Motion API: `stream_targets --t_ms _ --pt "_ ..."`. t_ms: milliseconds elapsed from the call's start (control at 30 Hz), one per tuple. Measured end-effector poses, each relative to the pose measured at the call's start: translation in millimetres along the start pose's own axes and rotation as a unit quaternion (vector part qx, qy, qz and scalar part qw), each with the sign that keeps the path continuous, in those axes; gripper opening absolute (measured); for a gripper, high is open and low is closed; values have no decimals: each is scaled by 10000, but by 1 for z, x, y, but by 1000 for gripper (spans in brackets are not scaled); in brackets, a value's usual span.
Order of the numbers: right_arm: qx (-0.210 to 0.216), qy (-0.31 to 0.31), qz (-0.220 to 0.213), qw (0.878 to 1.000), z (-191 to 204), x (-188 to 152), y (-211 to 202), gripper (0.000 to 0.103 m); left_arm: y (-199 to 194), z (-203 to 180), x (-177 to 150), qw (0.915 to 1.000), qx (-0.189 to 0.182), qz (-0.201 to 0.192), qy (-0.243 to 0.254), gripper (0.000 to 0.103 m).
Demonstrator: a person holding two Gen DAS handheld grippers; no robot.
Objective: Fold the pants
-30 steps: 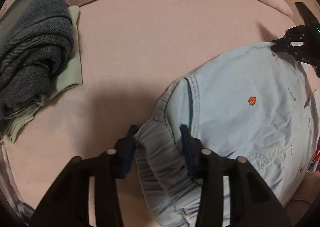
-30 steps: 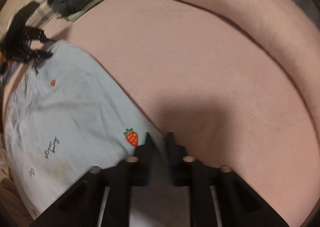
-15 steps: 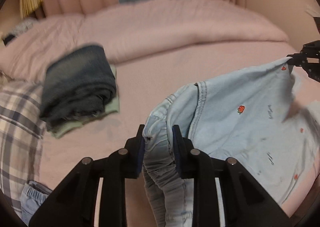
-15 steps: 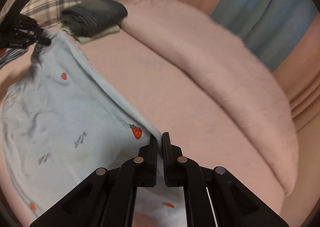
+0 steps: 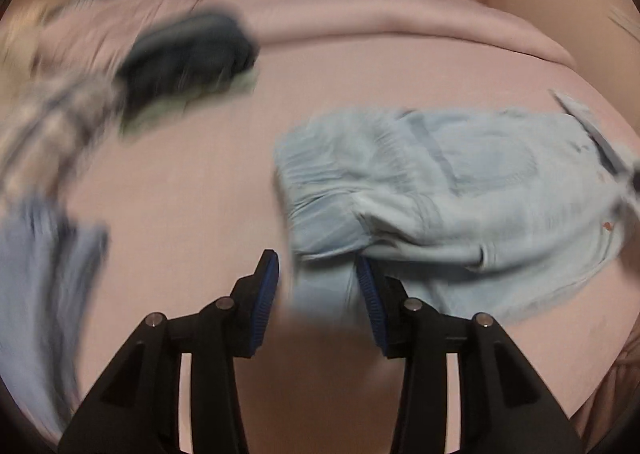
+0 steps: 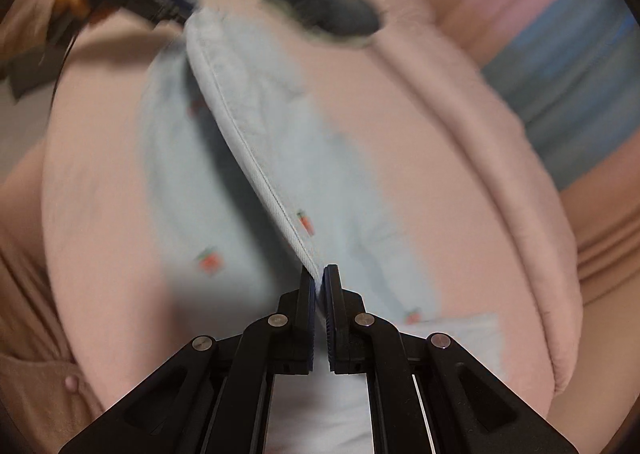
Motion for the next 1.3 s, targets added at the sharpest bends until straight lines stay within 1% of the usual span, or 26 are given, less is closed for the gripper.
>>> stream_targets --t_ms 67,133,167,233,267,333,367,467,533,567,600,667,700,733,833,867,933,967,1000,1067,1133,1167,1200,1233,1267,1300 --pt "-67 -124 84 9999 10 -4 10 5 -3 10 -10 9970 -353 -75 -682 40" --pt "1 -4 104 9999 7 -4 12 5 -6 14 -14 9867 -909 -131 -1341 40" --pt "37 78 87 9999 4 -4 13 5 -10 14 -17 9783 -1231 -193 -1658 40" --pt "123 302 27 9995 -2 -2 11 5 -12 11 -19 9574 -1871 -248 -2185 41" --pt "145 386 -19 9991 -8 -1 10 5 -11 8 -20 9460 -2157 -255 -2408 43" --pt "195 574 -117 9981 -10 -7 5 5 -3 7 -20 9237 -2503 -192 -2893 48" --pt "231 674 -163 9973 -14 -6 3 5 2 9 -19 9098 -2670 -183 -3173 51" --pt "274 865 -263 9955 -18 -6 -3 5 15 14 -13 8747 -2908 -190 -3872 52" --pt "261 938 -319 9947 -19 -5 -5 5 22 15 -8 8651 -2919 -169 -4075 49" --pt "246 949 -336 9946 -18 -6 -7 5 25 17 -3 8606 -2907 -162 -4178 40" --pt "232 952 -359 9945 -17 -7 -9 5 27 20 0 8579 -2853 -168 -4269 14" --pt "188 924 -413 9947 -14 -8 -15 5 24 21 2 8575 -2771 -239 -4329 15" --pt "182 866 -435 9951 -12 -8 -18 5 18 22 2 8608 -2723 -315 -4288 15" --pt "169 768 -462 9958 -8 -8 -20 5 13 21 2 8660 -2650 -385 -4224 15" --pt "176 549 -376 9976 7 -9 -16 5 6 21 -7 8733 -2558 -433 -4124 15" --pt "155 468 -314 9983 11 -9 -10 5 7 20 -7 8803 -2468 -393 -4033 15" --pt "188 433 -201 9987 17 -9 1 5 20 21 -12 8888 -2284 -234 -3966 15" --pt "231 459 -139 9986 19 -8 8 5 24 21 -13 8907 -2230 -173 -3958 15" --pt "263 456 -84 9986 22 -8 12 5 23 22 -18 8924 -2207 -168 -3933 18" --pt "331 470 94 9983 28 -9 23 5 22 21 -17 8963 -2112 -119 -3897 20" --pt "368 588 42 9976 25 -11 23 5 14 17 -13 9084 -1870 -49 -3739 24" --pt "485 765 8 9959 18 -13 18 7 8 12 -9 9181 -1678 -37 -3590 30" --pt "674 1011 -46 9926 9 -15 13 9 -1 7 -6 9308 -1404 -67 -3374 46" --pt "1019 1454 -167 9840 -7 -20 4 16 -9 0 -3 9421 -1162 -135 -3144 54" --pt "1227 1800 -277 9756 -20 -26 -2 28 -17 -8 1 9521 -999 -243 -2879 59" --pt "1374 2180 -401 9654 -36 -35 -9 34 -24 -16 5 9597 -934 -321 -2630 59"
Point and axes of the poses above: each gripper's, at about its wrist camera, not at the fingertips, and y roughly the way its jaws point, z to its left, x to its top, the point moved 2 cm from there along y, roughly the way its jaws point, and after that the axes turned 6 degrees about z, right-handed, at the moved point
